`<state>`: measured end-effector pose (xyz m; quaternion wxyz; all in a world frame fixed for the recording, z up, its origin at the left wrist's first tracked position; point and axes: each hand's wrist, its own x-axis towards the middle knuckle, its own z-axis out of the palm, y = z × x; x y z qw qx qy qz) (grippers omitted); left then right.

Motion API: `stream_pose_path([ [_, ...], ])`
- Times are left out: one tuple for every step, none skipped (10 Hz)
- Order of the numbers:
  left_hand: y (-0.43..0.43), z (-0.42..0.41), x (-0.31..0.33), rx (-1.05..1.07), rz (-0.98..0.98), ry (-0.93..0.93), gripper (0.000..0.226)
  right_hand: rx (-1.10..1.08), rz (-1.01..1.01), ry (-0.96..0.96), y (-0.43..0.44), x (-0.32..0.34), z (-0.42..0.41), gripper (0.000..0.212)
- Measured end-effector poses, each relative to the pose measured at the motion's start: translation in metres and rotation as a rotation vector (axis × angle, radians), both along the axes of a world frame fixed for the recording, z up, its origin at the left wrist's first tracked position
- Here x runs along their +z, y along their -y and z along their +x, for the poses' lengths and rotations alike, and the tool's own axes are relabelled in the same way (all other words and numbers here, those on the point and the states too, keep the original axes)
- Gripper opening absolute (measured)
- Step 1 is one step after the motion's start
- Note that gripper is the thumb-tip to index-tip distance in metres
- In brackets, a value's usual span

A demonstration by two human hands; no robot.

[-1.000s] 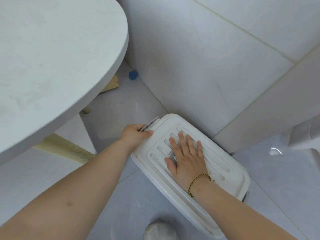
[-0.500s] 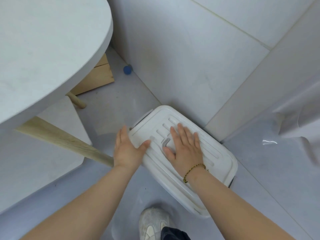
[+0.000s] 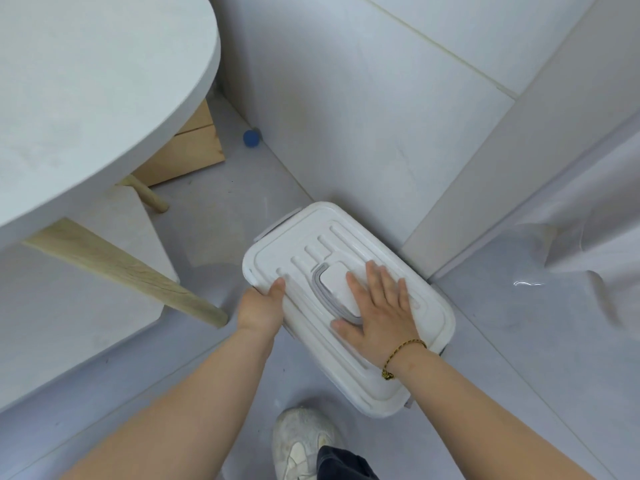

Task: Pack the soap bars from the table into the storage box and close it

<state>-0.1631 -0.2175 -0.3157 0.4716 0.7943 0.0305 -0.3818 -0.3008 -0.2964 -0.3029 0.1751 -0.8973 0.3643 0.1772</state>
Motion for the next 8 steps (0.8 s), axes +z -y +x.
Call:
stream_pose_path([
  [0.011, 0.027, 0.001, -0.074, -0.003, 0.055, 0.045, 0.05, 0.056, -0.019, -0.002, 0.003, 0.015, 0.098],
  [0.026, 0.063, -0.004, -0.181, 0.037, 0.1, 0.051, 0.076, 0.075, -0.058, -0.005, 0.005, 0.039, 0.079],
  [0.038, 0.088, -0.005, -0.273, 0.046, 0.116, 0.05, 0.085, 0.049, -0.076, -0.005, 0.001, 0.063, 0.07],
  [0.043, 0.094, -0.009, -0.331, 0.048, 0.212, 0.052, 0.091, 0.044, -0.098, 0.001, -0.002, 0.081, 0.066],
  [0.031, 0.08, -0.007, -0.521, 0.166, 0.492, 0.064, 0.085, 0.045, -0.111, 0.003, 0.0, 0.088, 0.065],
  [0.01, 0.069, 0.0, -0.81, 0.346, 0.655, 0.061, 0.088, 0.052, -0.147, 0.004, 0.004, 0.088, 0.066],
  [-0.008, 0.062, 0.017, -1.023, 0.493, 0.725, 0.061, 0.064, 0.124, -0.154, 0.006, 0.02, 0.083, 0.07],
  [-0.029, 0.052, 0.042, -1.17, 0.567, 0.809, 0.058, 0.065, 0.167, -0.17, -0.005, 0.043, 0.063, 0.075],
])
